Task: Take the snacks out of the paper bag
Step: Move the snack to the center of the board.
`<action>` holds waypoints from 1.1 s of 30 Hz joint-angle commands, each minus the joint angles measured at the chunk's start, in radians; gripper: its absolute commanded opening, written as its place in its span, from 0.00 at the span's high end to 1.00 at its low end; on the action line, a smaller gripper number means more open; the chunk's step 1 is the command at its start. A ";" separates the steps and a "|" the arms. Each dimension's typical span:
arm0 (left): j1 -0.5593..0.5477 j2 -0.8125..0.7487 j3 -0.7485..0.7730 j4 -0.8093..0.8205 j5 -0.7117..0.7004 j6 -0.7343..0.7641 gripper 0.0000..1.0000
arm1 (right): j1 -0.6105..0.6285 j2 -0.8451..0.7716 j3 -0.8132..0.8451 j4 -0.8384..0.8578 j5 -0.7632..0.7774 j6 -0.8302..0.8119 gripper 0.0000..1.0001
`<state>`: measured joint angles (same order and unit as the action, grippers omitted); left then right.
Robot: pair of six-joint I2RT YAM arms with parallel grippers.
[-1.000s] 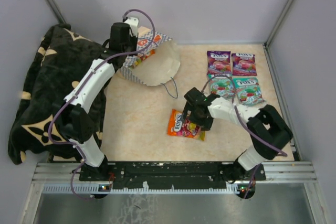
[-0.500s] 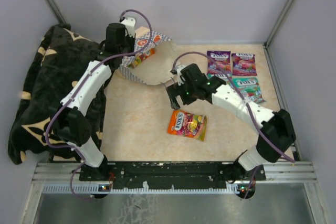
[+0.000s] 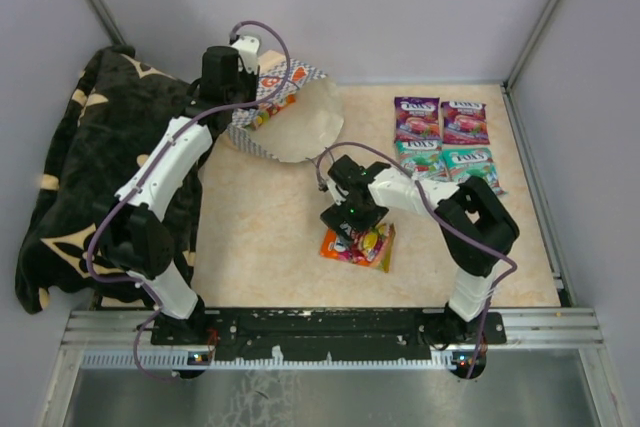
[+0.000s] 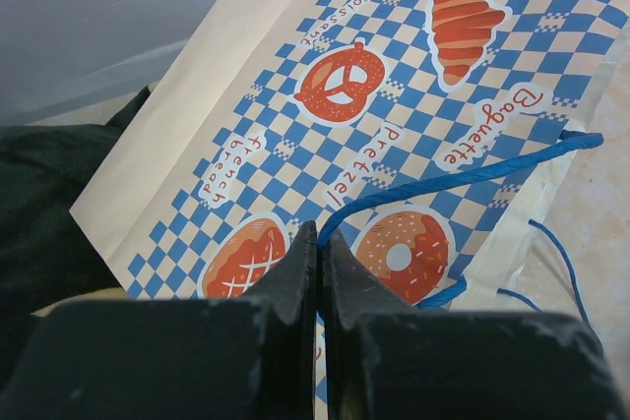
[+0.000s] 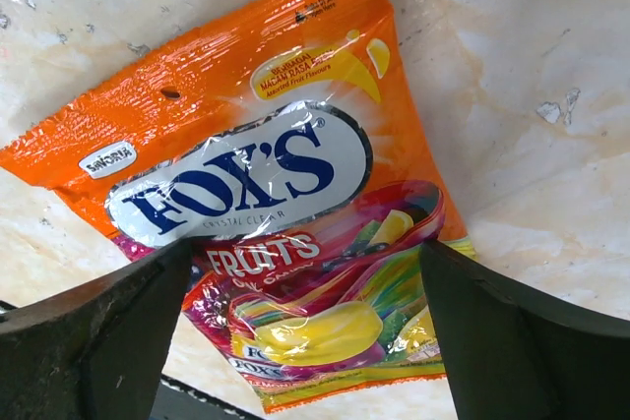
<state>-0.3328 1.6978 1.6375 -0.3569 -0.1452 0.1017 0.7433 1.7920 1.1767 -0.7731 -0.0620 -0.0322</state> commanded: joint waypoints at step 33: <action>0.009 -0.012 0.113 -0.054 -0.019 -0.031 1.00 | 0.010 -0.254 -0.134 0.398 0.293 0.593 0.39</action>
<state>-0.3309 1.6810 1.7084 -0.4023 -0.1562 0.0814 0.6807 1.4521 1.0420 -0.4458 0.2276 0.6090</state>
